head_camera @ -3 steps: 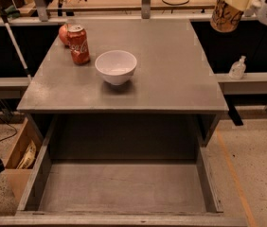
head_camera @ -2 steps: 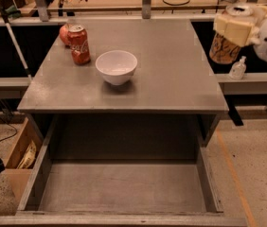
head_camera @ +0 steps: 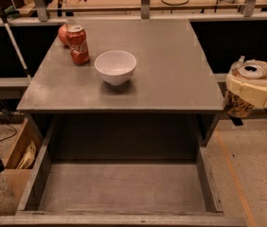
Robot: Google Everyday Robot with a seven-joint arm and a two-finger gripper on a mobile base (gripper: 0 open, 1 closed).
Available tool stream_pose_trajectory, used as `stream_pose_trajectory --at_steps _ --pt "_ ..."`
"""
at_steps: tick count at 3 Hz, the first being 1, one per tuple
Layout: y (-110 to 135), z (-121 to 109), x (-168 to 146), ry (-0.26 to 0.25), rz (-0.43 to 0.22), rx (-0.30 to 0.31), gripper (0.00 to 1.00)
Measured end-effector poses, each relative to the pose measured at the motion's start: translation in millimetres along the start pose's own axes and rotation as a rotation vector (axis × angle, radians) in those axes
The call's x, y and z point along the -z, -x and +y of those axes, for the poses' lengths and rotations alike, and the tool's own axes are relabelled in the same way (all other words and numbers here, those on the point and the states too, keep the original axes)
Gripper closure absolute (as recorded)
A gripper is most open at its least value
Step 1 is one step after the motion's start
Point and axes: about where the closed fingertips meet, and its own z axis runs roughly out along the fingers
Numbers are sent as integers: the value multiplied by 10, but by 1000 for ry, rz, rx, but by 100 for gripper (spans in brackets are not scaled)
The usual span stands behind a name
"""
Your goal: Place orange can into top drawer
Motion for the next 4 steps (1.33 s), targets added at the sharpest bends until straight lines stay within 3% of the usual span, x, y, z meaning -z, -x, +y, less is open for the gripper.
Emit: stream_pose_trajectory --at_steps 1,2,4 --pt "-71 107 -85 12 12 5 100" --pt "-328 468 -115 58 15 -3 100" --pt "-944 1413 -422 253 -5 -104 100"
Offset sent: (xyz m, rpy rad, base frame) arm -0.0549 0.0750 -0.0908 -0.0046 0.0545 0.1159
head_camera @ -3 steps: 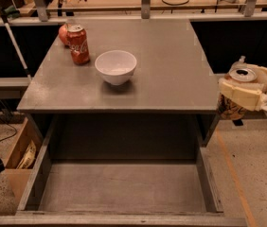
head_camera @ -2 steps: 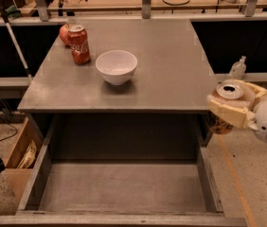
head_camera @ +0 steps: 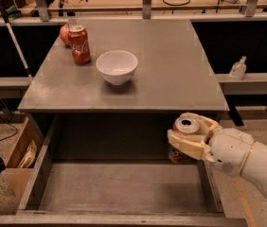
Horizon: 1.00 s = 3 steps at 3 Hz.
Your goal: Place orange can into top drawer
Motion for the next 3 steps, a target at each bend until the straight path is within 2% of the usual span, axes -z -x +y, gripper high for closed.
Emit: stream_pose_trajectory --at_steps 1,2,3 --pt "-346 263 -407 102 16 -52 100" --pt "-667 375 -760 180 37 -75 100" --pt "-879 406 -970 236 18 -71 100"
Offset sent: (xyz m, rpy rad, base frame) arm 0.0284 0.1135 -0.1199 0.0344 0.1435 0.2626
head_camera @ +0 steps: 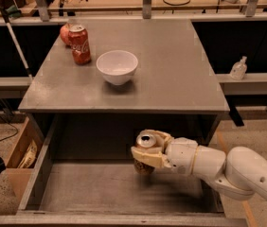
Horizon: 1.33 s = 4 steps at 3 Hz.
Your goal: Place orange can into top drawer
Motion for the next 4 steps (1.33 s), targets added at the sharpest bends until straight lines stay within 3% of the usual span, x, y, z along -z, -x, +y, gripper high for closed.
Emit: stream_pose_trajectory --at_steps 2,3,4 --pt "-133 -136 -107 91 -132 101 100" --pt "-134 -162 -80 122 -133 175 100" --pt "-84 -146 -22 116 -63 301 100"
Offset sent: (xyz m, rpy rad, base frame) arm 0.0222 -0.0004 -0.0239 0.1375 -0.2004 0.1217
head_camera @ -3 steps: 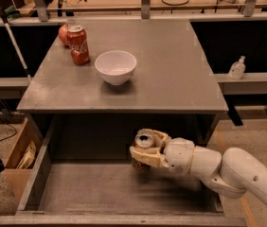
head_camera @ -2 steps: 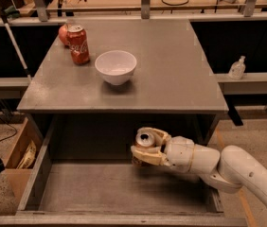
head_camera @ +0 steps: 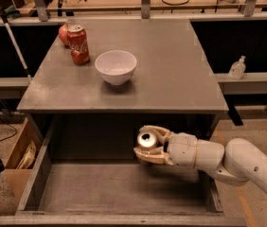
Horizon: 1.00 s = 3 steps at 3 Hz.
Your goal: Place orange can into top drawer
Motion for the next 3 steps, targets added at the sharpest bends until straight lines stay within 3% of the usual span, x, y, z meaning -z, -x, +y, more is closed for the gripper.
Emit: stream_pose_trajectory --at_steps 1,2,3 --pt "147 16 40 9 132 133 100" --pt "364 87 -57 43 227 217 100" --pt "438 206 -227 88 283 230 100"
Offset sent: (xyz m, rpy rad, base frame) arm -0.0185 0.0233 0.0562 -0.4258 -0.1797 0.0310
